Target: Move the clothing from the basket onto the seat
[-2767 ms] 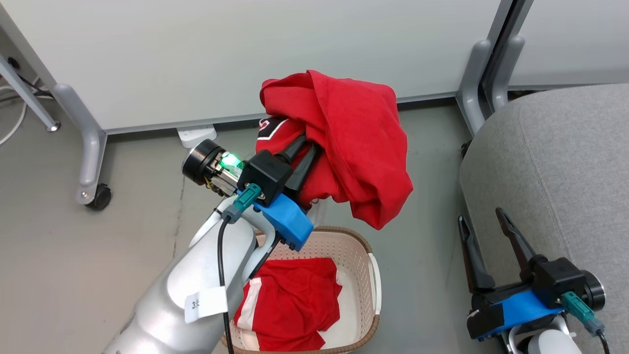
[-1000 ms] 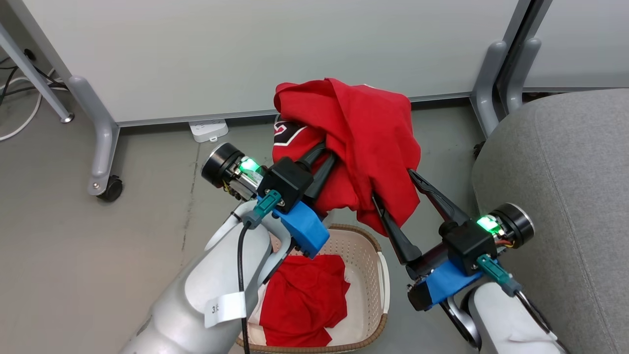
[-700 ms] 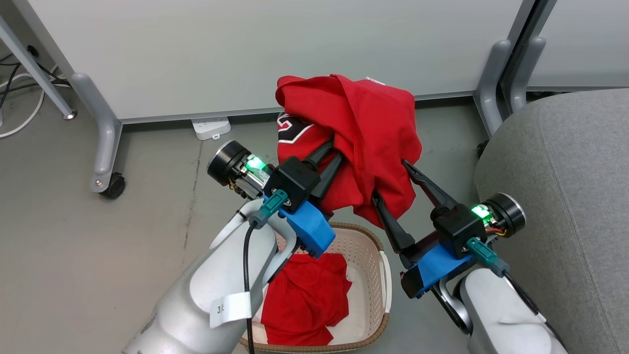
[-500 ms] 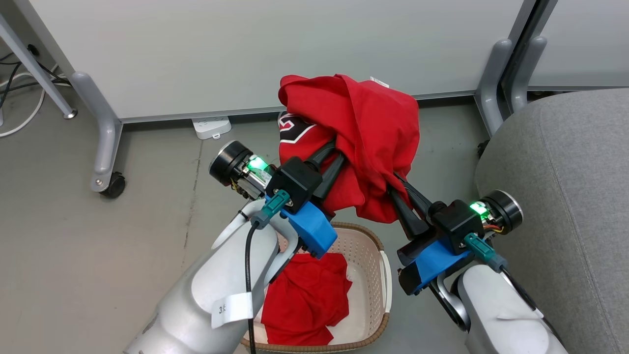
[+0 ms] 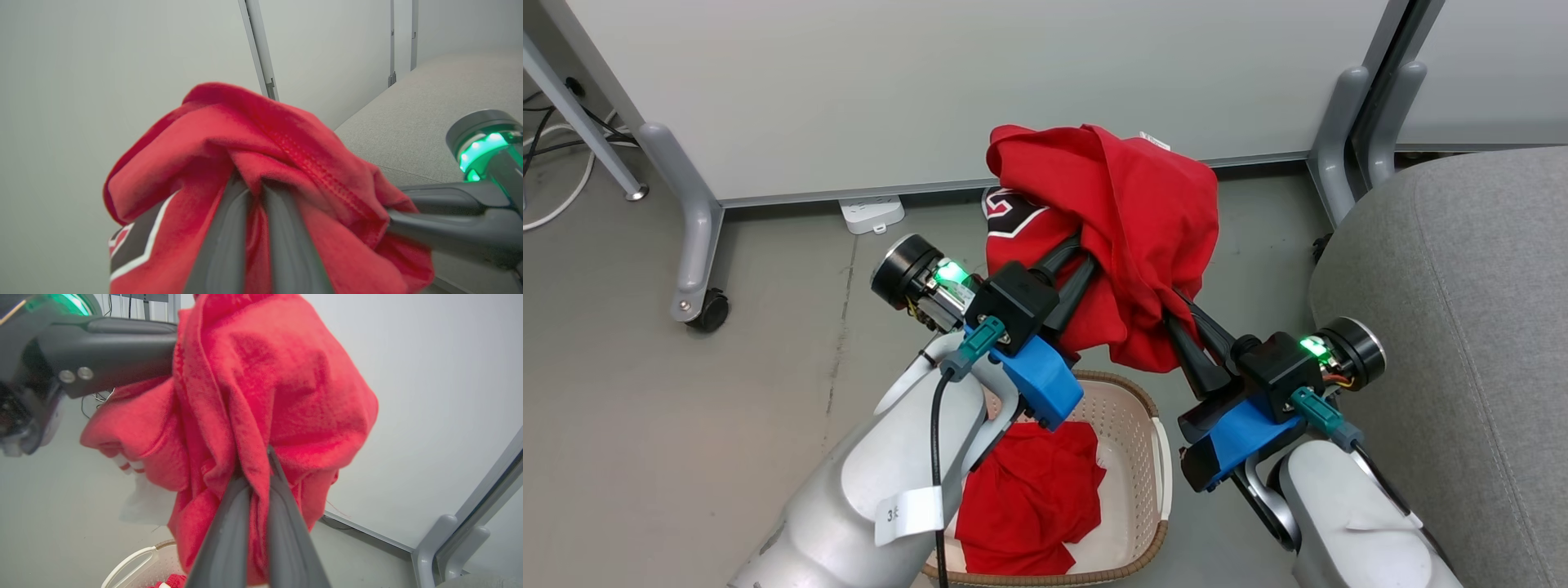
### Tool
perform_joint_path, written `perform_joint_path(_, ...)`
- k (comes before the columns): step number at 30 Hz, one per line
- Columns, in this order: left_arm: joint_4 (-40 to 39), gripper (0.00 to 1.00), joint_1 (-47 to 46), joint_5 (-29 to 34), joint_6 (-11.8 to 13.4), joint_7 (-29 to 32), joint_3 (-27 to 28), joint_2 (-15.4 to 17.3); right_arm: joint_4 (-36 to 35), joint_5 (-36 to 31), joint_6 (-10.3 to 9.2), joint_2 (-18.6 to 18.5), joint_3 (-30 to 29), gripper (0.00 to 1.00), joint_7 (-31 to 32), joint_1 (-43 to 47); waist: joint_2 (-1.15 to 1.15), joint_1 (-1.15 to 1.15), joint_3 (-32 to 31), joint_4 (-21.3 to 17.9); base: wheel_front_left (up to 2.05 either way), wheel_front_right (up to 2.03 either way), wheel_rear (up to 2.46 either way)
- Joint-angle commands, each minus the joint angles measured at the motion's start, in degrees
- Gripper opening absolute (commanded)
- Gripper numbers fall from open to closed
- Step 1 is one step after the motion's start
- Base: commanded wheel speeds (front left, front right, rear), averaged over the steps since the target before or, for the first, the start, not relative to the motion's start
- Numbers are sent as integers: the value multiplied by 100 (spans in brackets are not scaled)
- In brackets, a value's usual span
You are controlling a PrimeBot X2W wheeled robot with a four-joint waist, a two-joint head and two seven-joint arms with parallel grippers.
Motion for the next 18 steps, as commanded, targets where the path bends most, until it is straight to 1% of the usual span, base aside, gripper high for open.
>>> perform_joint_path(1,-5,0,-59,-31,-11,-30,-16,18,-19,32,1,18,13,0,-18,-48,0,0,1,2,0,0,0)
perform_joint_path(4,3,0,-70,-28,-11,-30,-17,19,-39,70,1,10,13,0,-18,-44,0,0,14,11,0,0,0)
perform_joint_path(5,2,10,-71,-28,-11,-30,0,18,-44,76,1,7,14,0,-18,-45,0,0,18,13,0,0,0)
perform_joint_path(6,2,65,-69,-23,-11,-30,13,20,-48,80,1,3,14,0,-18,-46,0,0,21,15,0,0,0)
perform_joint_path(7,-8,100,-73,3,-11,-30,31,26,-50,91,1,1,16,0,-18,-46,0,0,23,15,0,0,0)
perform_joint_path(18,-45,100,43,107,-11,-23,102,53,-62,168,1,9,-1,0,-21,28,0,0,12,-16,0,0,0)
